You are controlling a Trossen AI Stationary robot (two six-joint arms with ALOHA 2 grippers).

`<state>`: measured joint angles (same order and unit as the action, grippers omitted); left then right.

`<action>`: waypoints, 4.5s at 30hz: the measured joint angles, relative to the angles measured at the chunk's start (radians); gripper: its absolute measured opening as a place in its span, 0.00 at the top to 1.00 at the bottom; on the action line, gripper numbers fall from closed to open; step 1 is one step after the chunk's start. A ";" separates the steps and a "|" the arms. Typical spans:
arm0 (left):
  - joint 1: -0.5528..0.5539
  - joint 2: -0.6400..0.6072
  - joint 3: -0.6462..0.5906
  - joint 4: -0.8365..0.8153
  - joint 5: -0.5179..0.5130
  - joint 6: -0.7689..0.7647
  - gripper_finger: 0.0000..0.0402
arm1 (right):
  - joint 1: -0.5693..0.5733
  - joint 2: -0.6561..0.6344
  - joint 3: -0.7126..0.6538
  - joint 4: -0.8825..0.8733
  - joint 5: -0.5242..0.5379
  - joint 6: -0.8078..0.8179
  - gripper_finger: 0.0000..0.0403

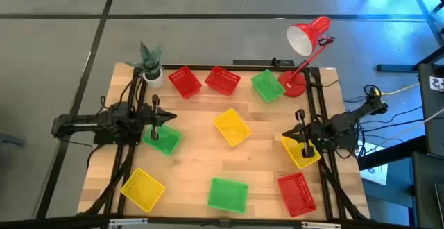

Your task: Stack baskets by color

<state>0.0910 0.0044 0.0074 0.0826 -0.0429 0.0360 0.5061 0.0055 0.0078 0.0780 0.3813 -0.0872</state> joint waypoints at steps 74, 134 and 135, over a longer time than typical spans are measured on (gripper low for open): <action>0.000 0.000 0.000 0.000 0.000 0.000 1.00 | 0.000 0.137 0.277 -0.136 0.387 0.093 1.00; 0.000 0.712 0.810 -0.584 -0.041 0.013 1.00 | -0.316 1.321 1.212 -1.510 -0.479 1.340 0.65; -0.001 0.716 0.818 -0.584 -0.040 0.027 1.00 | -0.316 1.329 1.208 -1.506 -0.484 1.339 0.65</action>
<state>0.0903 0.7199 0.8252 -0.5014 -0.0827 0.0635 0.1898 1.3341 1.2159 -1.4284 -0.1023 1.2515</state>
